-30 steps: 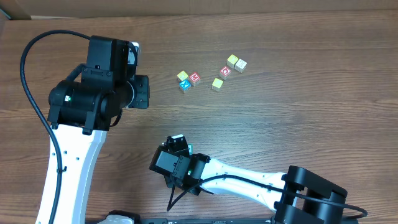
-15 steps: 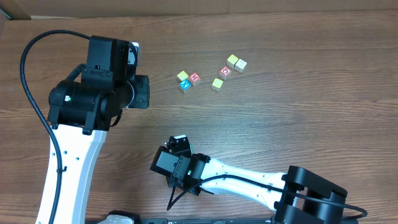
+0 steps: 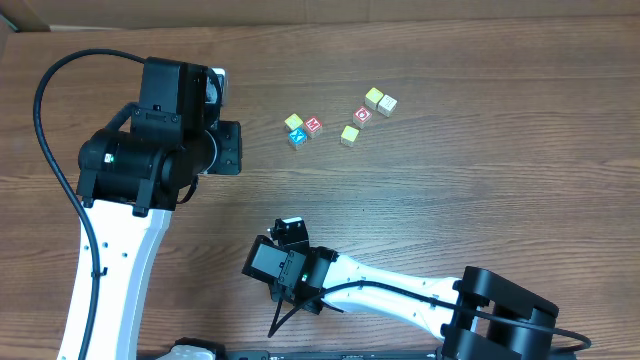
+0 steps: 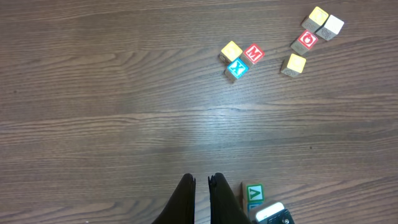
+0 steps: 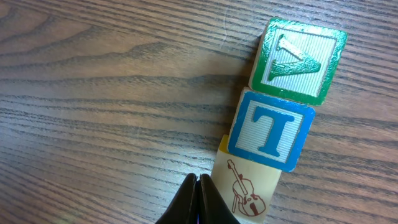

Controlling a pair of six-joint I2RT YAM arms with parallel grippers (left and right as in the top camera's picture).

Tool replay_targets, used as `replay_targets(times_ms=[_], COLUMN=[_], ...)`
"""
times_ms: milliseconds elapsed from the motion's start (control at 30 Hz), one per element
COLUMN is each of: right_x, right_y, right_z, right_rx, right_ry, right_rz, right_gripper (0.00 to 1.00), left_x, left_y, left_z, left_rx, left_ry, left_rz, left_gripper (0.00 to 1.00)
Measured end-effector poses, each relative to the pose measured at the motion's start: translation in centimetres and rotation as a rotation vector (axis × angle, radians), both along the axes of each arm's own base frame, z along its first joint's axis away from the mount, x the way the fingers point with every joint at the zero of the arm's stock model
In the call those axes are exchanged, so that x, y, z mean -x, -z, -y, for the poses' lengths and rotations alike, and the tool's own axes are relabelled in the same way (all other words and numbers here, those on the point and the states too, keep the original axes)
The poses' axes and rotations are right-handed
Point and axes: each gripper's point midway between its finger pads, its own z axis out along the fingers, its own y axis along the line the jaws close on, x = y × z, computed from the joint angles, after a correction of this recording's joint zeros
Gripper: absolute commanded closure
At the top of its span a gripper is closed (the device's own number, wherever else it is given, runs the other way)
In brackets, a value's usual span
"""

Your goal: Flip 5 blocks

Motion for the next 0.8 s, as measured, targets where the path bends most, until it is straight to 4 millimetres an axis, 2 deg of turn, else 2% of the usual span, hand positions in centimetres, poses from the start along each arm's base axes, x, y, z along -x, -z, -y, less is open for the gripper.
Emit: replay_targets(times_ms=[533, 800], right_x=[0.07, -0.25], right_y=[0.17, -0.15], right_z=[0.51, -0.4], right_rx=[0.017, -0.018], right_ry=[0.025, 0.012], right_rz=[-0.008, 0.011], right_gripper=[0.96, 0.96], left_x=[-0.22, -0.31], left_y=[-0.15, -0.2], left_z=[0.05, 0.06], left_rx=[0.002, 0.003], left_ry=[0.0, 0.0], left_rz=[0.011, 0.015], left_gripper=[0.96, 0.96])
